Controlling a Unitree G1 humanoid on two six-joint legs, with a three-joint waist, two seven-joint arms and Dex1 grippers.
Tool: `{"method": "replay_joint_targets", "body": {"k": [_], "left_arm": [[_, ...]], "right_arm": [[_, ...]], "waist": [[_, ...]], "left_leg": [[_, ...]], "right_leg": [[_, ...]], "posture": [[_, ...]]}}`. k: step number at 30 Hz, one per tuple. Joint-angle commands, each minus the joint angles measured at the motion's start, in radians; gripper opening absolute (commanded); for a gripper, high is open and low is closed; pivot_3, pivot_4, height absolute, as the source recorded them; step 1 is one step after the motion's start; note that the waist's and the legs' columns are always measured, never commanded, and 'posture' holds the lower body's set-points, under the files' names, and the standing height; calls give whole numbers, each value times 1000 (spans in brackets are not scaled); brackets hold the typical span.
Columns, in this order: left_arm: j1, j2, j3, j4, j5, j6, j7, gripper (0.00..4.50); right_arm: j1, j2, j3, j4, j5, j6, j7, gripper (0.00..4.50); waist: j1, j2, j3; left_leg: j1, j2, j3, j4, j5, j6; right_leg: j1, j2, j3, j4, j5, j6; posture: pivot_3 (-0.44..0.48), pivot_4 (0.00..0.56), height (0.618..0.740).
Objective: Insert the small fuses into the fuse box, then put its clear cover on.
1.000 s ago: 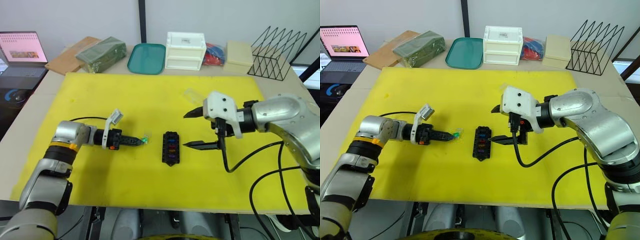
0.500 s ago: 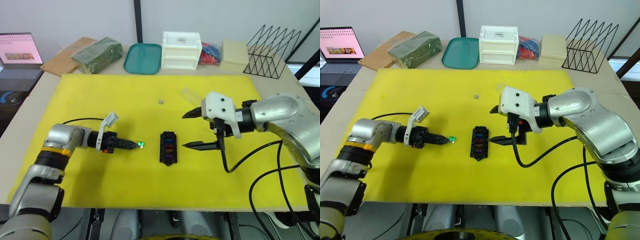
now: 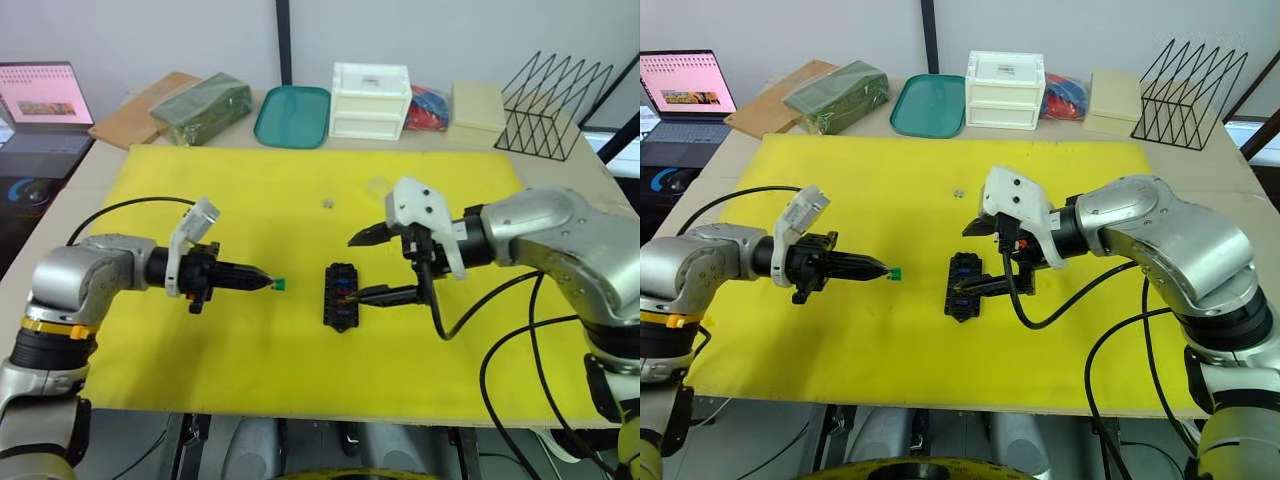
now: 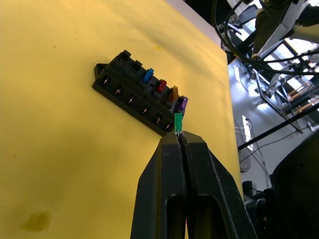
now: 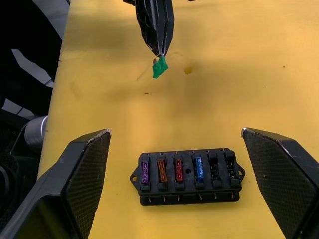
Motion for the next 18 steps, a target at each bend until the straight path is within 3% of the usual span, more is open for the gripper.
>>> {"method": "replay_joint_targets", "body": {"k": [1, 9, 18], "left_arm": [[-14, -6, 33, -40, -43, 1, 30, 21], [-14, -58, 125, -77, -190, 70, 126, 21], [-47, -169, 282, -142, -432, 155, 356, 21]], "right_arm": [[-35, 5, -9, -3, 22, 1, 3, 4500], [-44, 66, -52, 21, 117, 124, -59, 4500], [-114, 282, -351, 192, 315, 467, -258, 4500]], "waist": [[-1, 0, 0], [-3, 0, 0], [-3, 0, 0]], "left_leg": [[0, 0, 0, 0, 0, 0], [0, 0, 0, 0, 0, 0], [0, 1, -1, 0, 0, 0]], "right_leg": [[0, 0, 0, 0, 0, 0], [0, 0, 0, 0, 0, 0], [0, 0, 0, 0, 0, 0]], "posture": [[0, 150, 740], [0, 150, 740], [0, 150, 740]]}}
